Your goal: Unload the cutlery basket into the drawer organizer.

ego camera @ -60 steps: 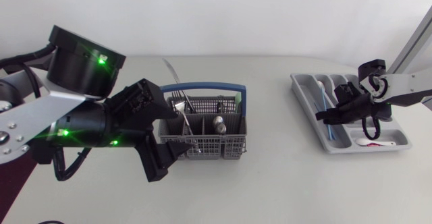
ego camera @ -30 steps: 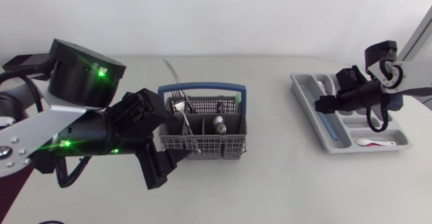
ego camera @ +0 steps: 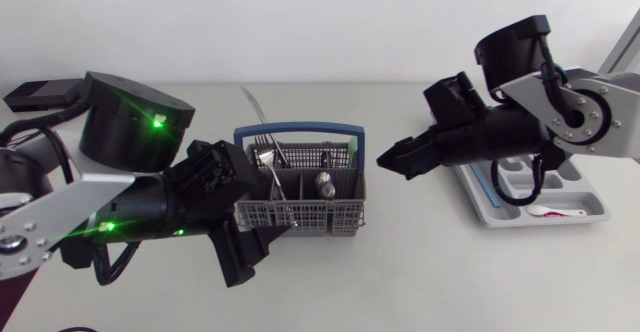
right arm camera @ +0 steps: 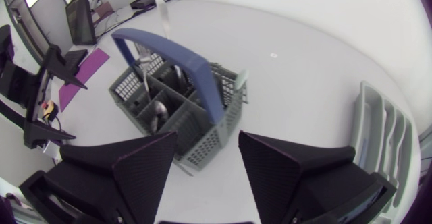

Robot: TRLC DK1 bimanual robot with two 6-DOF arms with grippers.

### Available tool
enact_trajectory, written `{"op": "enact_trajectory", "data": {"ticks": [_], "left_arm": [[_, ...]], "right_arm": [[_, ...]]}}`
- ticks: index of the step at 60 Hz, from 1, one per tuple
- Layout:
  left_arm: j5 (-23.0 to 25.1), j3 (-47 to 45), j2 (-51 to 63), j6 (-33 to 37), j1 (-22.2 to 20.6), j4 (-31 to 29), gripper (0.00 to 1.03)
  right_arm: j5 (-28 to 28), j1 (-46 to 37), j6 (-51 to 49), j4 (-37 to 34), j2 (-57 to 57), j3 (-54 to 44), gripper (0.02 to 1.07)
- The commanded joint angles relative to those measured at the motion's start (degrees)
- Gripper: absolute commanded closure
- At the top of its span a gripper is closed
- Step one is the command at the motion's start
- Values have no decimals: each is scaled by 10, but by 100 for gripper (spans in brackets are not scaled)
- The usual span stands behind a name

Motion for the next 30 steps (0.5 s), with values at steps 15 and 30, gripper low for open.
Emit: {"op": "enact_trajectory", "data": {"ticks": [15, 30], "left_arm": [[-4, -32, 2, 10, -3, 21, 10], [-4, -39, 6, 10, -3, 33, 10]], "right_arm": [[-33, 75, 73, 11, 50, -5, 49], [-48, 82, 72, 25, 98, 13, 61]]}}
